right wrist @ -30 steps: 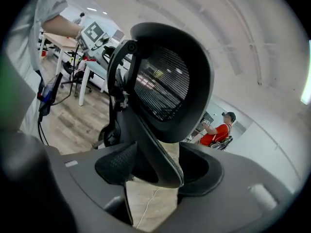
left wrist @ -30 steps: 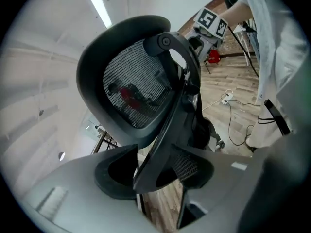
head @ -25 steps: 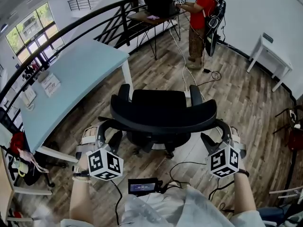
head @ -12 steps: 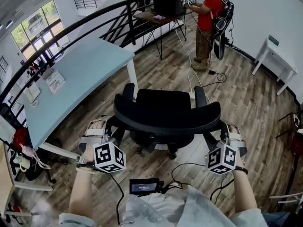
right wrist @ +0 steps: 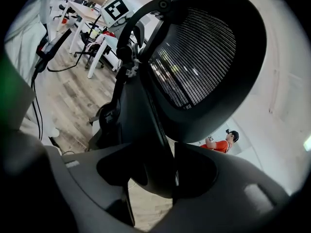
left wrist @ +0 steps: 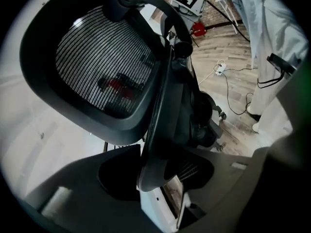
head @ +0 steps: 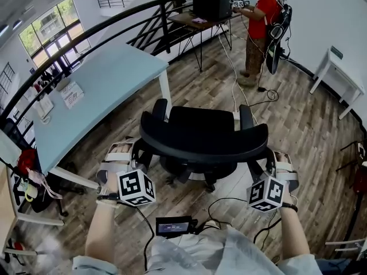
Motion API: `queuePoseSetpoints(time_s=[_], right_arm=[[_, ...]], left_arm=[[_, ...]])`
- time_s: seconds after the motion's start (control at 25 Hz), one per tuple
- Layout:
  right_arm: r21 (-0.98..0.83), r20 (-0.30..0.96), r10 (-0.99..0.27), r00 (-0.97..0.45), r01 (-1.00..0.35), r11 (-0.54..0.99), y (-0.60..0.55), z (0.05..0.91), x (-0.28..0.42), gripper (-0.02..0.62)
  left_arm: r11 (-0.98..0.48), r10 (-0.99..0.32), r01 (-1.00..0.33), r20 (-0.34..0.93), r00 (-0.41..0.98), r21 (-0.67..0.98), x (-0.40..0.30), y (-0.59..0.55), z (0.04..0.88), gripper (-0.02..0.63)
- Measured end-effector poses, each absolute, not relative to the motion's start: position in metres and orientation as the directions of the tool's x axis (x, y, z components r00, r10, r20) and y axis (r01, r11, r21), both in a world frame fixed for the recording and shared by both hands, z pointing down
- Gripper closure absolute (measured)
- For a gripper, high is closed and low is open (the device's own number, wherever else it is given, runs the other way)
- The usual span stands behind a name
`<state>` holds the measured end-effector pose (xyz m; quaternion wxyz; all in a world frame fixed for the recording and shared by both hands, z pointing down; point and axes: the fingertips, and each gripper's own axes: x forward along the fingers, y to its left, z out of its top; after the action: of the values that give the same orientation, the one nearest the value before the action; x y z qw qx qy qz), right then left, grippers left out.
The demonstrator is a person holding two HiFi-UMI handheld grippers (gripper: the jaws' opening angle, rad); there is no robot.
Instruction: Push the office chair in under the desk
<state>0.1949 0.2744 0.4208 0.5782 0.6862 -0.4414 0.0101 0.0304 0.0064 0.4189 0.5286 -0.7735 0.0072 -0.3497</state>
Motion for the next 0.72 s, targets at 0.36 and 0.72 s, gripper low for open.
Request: queuePoseSetpoints(time_s=[0.36, 0.72], right_arm=[[0.788, 0.530, -0.598, 0.601, -0.610, 0.085, 0.2739, 0.4189, 0.1939, 0.368], [0.794, 0.524, -0.610, 0.594, -0.601, 0.096, 0.2709, 0.4195, 0.1933, 0.371]], left_arm=[[-0.405, -0.425, 0.351, 0.514, 0.746, -0.844, 0.0277, 0.0068, 0.4154, 0.431], [-0.387, -0.435, 0.387, 0.536, 0.723, -0.837, 0.0230, 0.0067, 0.4161, 0.437]])
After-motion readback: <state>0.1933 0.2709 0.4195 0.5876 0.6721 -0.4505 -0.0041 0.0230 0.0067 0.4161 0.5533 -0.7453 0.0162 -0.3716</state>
